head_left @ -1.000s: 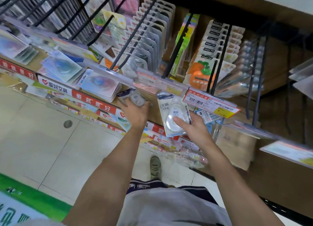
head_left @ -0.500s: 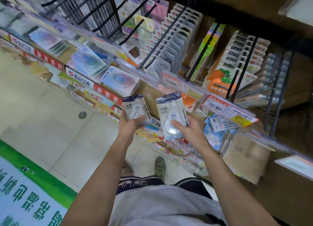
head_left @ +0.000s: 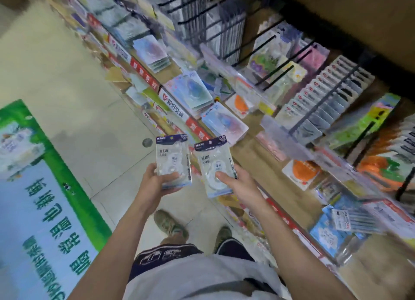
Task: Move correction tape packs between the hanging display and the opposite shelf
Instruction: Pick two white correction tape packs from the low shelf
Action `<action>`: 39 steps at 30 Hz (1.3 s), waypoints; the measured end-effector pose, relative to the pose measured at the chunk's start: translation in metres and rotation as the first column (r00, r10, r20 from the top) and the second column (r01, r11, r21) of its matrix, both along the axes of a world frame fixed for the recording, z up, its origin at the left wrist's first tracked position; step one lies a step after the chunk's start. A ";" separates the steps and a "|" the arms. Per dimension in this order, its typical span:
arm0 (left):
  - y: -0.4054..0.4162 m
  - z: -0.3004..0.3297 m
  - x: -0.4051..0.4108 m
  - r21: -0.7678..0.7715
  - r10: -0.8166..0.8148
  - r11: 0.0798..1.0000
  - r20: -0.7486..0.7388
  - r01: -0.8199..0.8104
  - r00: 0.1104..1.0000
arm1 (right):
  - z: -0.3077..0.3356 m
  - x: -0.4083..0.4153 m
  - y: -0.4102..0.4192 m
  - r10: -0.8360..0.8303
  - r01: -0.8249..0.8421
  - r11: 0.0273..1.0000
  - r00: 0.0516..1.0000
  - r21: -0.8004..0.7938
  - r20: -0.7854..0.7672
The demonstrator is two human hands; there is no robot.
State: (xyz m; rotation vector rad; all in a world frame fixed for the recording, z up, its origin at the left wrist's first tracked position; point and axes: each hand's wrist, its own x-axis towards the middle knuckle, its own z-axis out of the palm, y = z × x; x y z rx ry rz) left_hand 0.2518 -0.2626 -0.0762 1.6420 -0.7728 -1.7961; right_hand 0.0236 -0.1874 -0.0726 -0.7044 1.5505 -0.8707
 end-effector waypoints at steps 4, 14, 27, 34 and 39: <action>-0.033 0.013 0.056 -0.040 0.070 0.997 -0.005 -0.070 0.998 | 0.006 0.050 -0.064 0.075 -0.076 0.996 0.997 -0.044 -0.020; -0.113 0.058 0.196 -0.197 0.201 0.957 -0.074 -0.212 0.977 | 0.048 0.210 -0.205 0.259 -0.255 0.946 0.966 -0.200 -0.007; -0.228 0.083 0.326 -0.317 0.274 0.904 -0.080 -0.285 0.958 | 0.089 0.336 -0.364 0.366 -0.346 0.858 0.931 -0.381 -0.022; -0.347 0.091 0.363 -0.406 0.355 0.841 -0.082 -0.356 0.931 | 0.078 0.374 -0.478 0.344 -0.316 0.856 0.939 -0.409 -0.005; -0.455 0.112 0.378 -0.464 0.396 0.802 -0.058 -0.376 0.916 | 0.086 0.392 -0.574 0.301 -0.232 0.877 0.948 -0.420 0.104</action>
